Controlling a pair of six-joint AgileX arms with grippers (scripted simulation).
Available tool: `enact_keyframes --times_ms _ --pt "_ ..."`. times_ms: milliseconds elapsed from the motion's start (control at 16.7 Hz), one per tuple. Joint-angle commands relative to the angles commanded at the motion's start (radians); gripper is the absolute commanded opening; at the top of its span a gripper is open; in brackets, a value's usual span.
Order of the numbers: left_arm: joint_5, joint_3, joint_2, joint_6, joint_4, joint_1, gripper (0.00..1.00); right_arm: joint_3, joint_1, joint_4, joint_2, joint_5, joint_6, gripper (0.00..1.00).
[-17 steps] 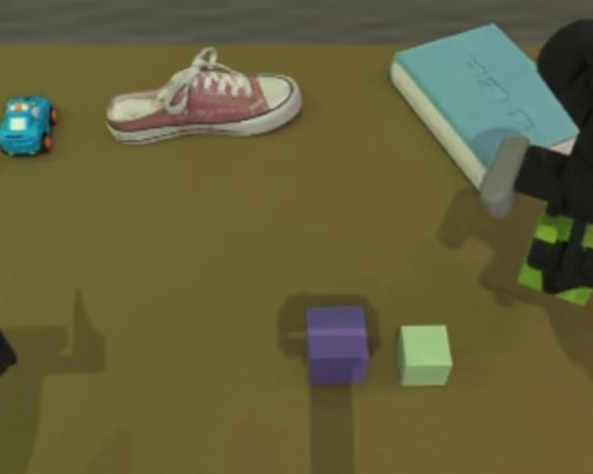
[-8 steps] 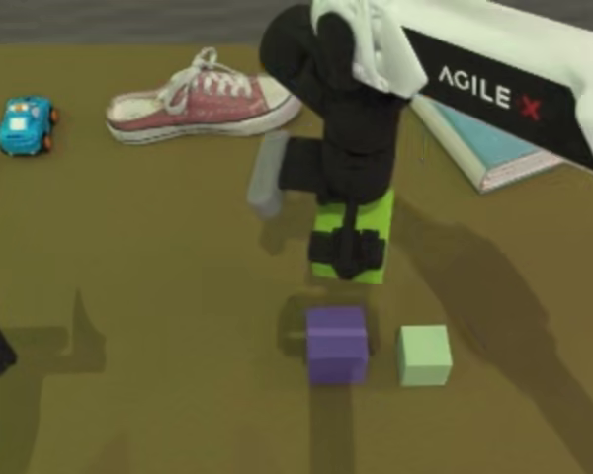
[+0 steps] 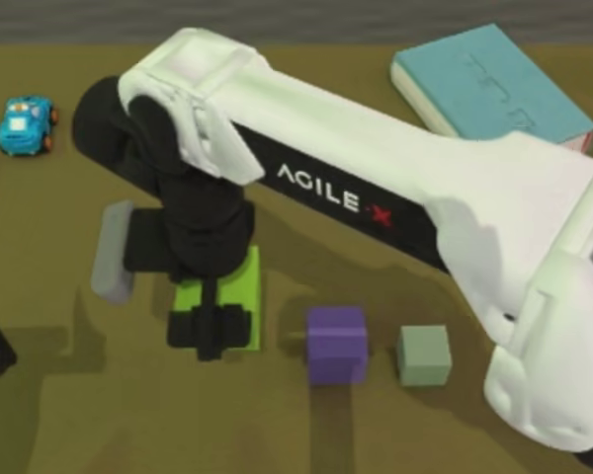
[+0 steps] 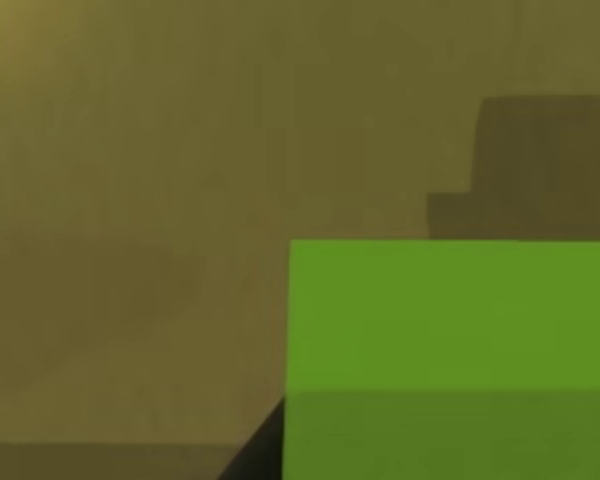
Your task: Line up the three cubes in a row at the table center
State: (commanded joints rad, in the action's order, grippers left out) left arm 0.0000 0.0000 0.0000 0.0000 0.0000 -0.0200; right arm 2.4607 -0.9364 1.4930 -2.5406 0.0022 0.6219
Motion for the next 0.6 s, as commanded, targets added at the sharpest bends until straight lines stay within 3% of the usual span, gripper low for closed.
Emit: enact_keyframes --times_ms 360,600 --pt "0.0 0.0 0.0 0.0 0.0 0.0 1.0 -0.017 0.002 -0.018 0.006 -0.001 -0.002 0.0" --pt "0.0 0.0 0.0 0.0 0.0 0.0 1.0 -0.174 0.003 -0.16 0.015 -0.001 -0.005 0.0"
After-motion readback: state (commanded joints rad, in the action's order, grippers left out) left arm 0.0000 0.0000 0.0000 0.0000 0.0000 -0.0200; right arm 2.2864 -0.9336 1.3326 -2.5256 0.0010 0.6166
